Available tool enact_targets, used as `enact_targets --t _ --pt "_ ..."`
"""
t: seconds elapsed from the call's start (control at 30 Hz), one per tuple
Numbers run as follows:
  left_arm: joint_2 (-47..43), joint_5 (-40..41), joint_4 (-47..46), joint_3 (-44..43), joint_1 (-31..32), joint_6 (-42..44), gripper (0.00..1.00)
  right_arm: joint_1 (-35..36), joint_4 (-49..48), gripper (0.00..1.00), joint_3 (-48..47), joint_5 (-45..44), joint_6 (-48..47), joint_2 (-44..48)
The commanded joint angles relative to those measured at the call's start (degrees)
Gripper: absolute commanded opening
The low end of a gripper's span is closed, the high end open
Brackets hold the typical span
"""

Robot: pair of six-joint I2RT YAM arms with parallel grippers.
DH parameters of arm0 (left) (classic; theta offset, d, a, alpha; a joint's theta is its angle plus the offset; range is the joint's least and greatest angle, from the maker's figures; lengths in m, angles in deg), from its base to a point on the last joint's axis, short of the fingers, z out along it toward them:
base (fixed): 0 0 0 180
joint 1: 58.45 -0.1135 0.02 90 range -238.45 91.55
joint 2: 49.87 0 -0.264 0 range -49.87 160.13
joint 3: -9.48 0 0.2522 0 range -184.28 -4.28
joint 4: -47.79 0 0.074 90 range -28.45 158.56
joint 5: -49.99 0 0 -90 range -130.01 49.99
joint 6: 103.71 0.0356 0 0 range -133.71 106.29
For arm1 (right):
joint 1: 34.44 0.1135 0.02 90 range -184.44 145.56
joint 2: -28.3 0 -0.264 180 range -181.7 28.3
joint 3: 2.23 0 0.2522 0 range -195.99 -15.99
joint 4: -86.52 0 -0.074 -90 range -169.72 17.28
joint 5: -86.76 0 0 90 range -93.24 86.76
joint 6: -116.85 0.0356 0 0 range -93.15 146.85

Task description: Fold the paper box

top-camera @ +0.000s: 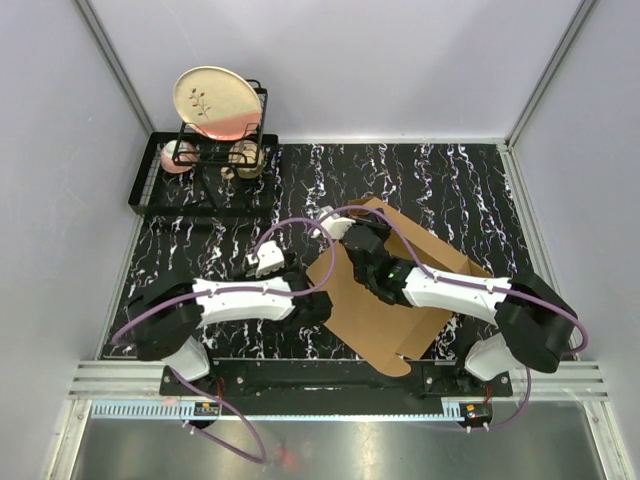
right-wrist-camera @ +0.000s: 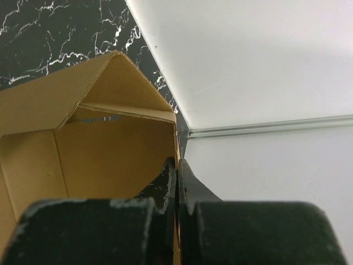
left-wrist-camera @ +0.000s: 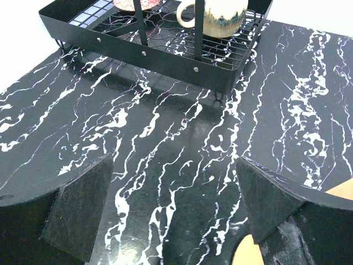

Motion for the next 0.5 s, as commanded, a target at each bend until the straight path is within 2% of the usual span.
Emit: enact_targets --t 0.0,0.17,0.33,0.43,0.47 --pt "3.85 14.67 12.02 -7.10 -1.48 -32.46 0.99 -0.27 -2.92 0.00 0.97 -1.46 7.47 1.07" --pt "6.24 14.58 12.02 -11.77 -2.18 -21.03 0.99 -1.59 7.80 0.00 -3.16 1.26 13.88 3.89" --pt "1.07 14.50 12.02 -12.21 0.36 -13.91 0.99 -2.73 11.68 0.00 -4.22 3.90 16.35 5.83" --pt "-0.44 14.58 11.93 -20.44 1.86 2.93 0.99 -3.00 10.99 0.00 -3.70 4.34 16.45 6.26" --pt "-0.27 14.58 12.02 -23.26 1.60 12.03 0.99 -3.17 10.98 0.00 -3.52 4.87 16.53 6.35"
